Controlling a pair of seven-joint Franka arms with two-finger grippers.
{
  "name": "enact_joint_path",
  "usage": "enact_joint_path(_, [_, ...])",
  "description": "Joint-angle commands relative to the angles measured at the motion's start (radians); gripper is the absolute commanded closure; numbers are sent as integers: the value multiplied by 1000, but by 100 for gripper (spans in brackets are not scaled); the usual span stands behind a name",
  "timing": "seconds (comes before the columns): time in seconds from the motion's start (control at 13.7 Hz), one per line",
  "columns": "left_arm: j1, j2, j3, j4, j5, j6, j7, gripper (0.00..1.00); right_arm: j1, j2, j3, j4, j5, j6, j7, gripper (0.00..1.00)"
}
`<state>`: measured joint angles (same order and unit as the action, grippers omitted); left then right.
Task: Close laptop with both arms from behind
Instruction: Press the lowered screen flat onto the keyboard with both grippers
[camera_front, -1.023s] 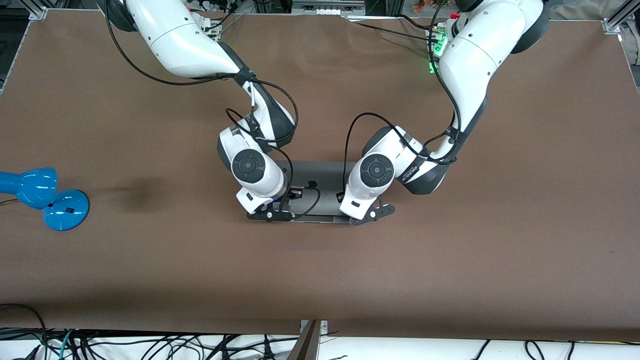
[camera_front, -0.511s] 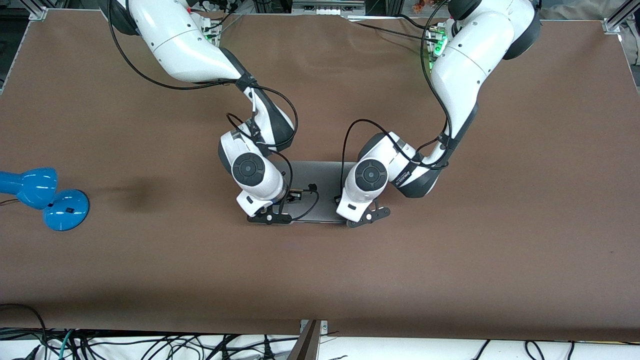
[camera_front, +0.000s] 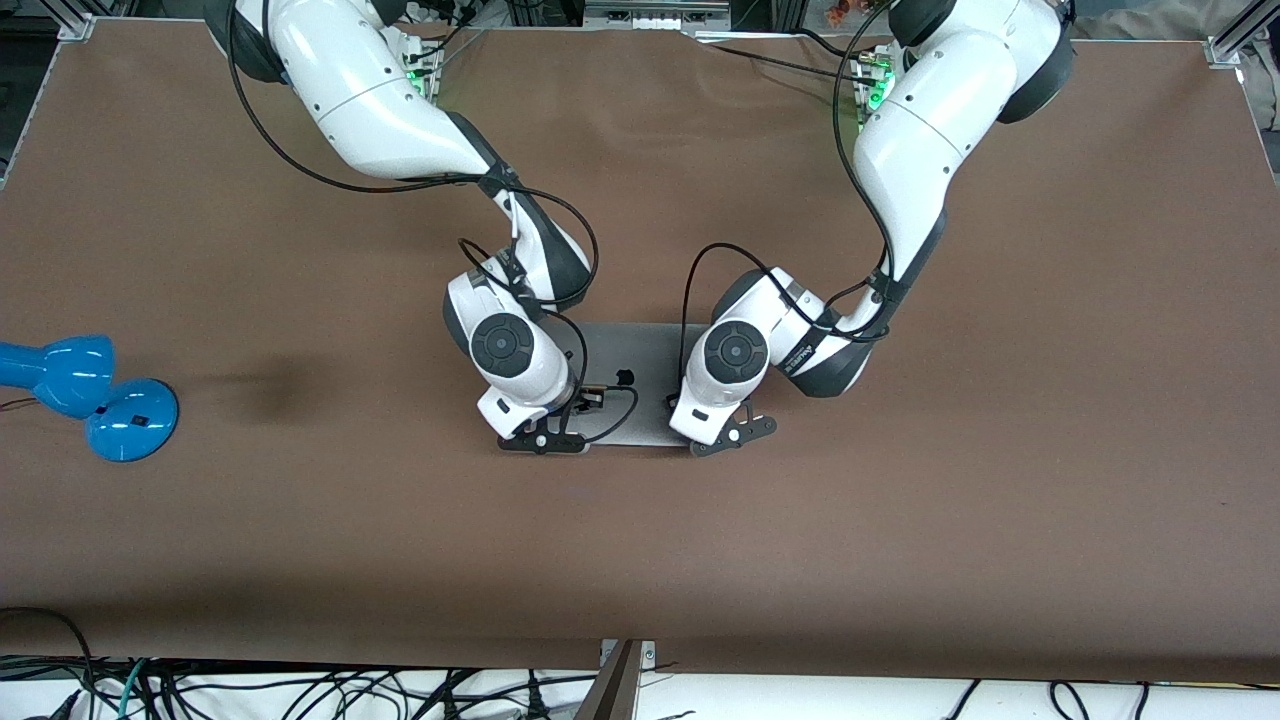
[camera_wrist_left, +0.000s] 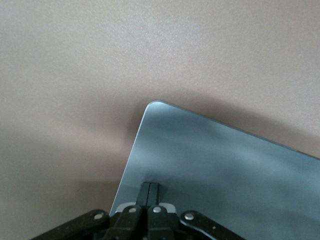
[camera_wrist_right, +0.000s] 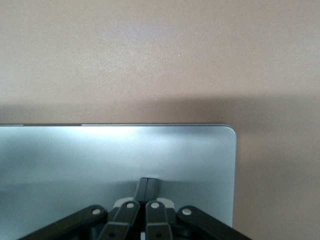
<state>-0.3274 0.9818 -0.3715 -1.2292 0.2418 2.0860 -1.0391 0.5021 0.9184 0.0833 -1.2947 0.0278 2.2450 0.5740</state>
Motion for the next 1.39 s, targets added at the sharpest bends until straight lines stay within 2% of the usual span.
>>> enact_joint_path(0.0, [-25,35,14,40,37,0,-10,100,6,10,-5,0,-16,22,-8,100])
enact_joint_path(0.58, [-19,20,19,39,37,6,-10,100,0,4,-7,11,-2,-5,-13,100])
enact_joint_path(0.66, [-12,5,17,39,40,2,-10,92,0,1,-8,30,1,-43,-13,96])
enact_joint_path(0.73, [-4,-17,17,39,42,-18,-9,60,0,0,-7,64,1,-98,-11,85])
enact_joint_path(0.8, [11,-46,11,33,40,-62,-4,36,-2,0,-8,99,3,-157,-10,70])
enact_joint_path(0.88, [22,-76,6,28,33,-113,-2,17,-2,-4,-8,122,1,-201,-8,59])
enact_joint_path(0.95, [30,-106,5,27,31,-156,11,12,-2,-19,-8,132,0,-225,-8,44])
enact_joint_path(1.02, [31,-126,5,22,27,-182,40,0,-4,-41,-11,133,0,-246,-8,36])
enact_joint_path(1.24, [57,-192,3,-13,19,-207,86,0,-25,-85,-28,164,-2,-333,-11,8])
enact_joint_path(1.32, [71,-218,3,-33,-7,-207,106,0,-37,-88,-28,191,-2,-367,-11,3])
